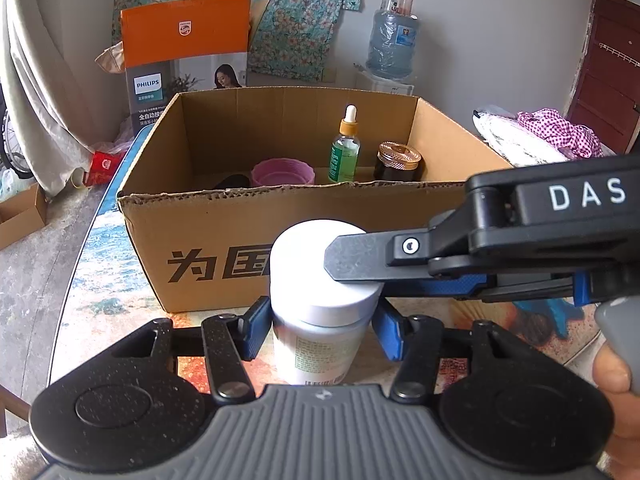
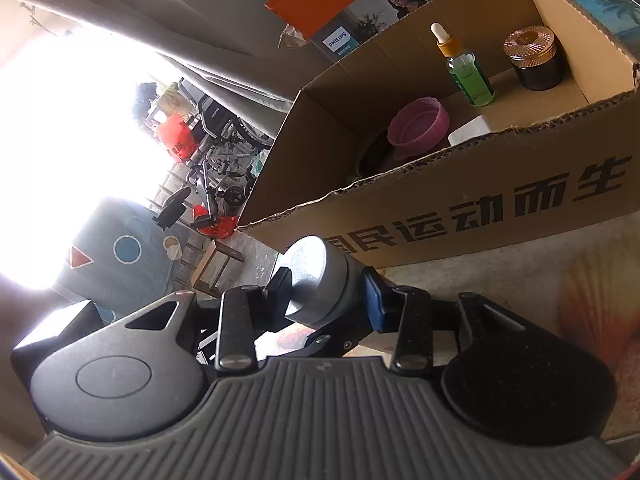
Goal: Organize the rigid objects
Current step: 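Carry the white pill bottle into the box and open the right tool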
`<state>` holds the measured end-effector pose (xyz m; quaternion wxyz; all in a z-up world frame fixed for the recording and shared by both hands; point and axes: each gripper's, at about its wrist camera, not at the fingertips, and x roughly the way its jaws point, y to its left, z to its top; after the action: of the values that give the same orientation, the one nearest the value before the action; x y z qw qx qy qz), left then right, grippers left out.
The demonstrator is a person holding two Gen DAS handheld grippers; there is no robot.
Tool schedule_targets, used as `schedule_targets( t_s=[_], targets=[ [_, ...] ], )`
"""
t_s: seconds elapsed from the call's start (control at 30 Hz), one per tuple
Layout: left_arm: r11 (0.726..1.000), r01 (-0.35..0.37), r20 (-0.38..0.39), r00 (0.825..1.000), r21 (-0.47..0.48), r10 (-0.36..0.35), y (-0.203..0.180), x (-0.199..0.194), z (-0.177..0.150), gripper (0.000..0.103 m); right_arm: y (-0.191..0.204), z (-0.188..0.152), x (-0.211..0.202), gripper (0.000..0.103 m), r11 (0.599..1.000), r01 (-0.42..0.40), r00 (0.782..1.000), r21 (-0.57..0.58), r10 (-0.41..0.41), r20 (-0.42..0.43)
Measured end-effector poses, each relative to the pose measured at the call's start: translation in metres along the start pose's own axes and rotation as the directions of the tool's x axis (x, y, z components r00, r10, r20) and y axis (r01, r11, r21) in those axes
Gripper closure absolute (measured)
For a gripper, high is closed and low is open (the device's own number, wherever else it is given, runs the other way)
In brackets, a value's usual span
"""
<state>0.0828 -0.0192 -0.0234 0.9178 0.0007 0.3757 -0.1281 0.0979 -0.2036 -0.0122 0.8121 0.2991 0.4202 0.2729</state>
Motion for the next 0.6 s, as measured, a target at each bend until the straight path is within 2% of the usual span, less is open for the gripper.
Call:
schedule_targets(
  t_s=[0.4, 0.6],
  targets=[
    [1.000, -0.003, 0.000, 1.000, -0.011, 0.003, 0.003, -0.002, -0.001, 0.048, 0.003, 0.000, 0.006, 0.062, 1.000, 0.004, 1.000, -0.016, -0.004, -0.010],
    [1.000, -0.024, 0.060, 0.998, -0.003, 0.024, 0.005, -0.040, 0.006, 0.048, 0.027, 0.003, -0.004, 0.060, 0.997, -0.045, 0.999, -0.068, 0.045, -0.012]
  ],
)
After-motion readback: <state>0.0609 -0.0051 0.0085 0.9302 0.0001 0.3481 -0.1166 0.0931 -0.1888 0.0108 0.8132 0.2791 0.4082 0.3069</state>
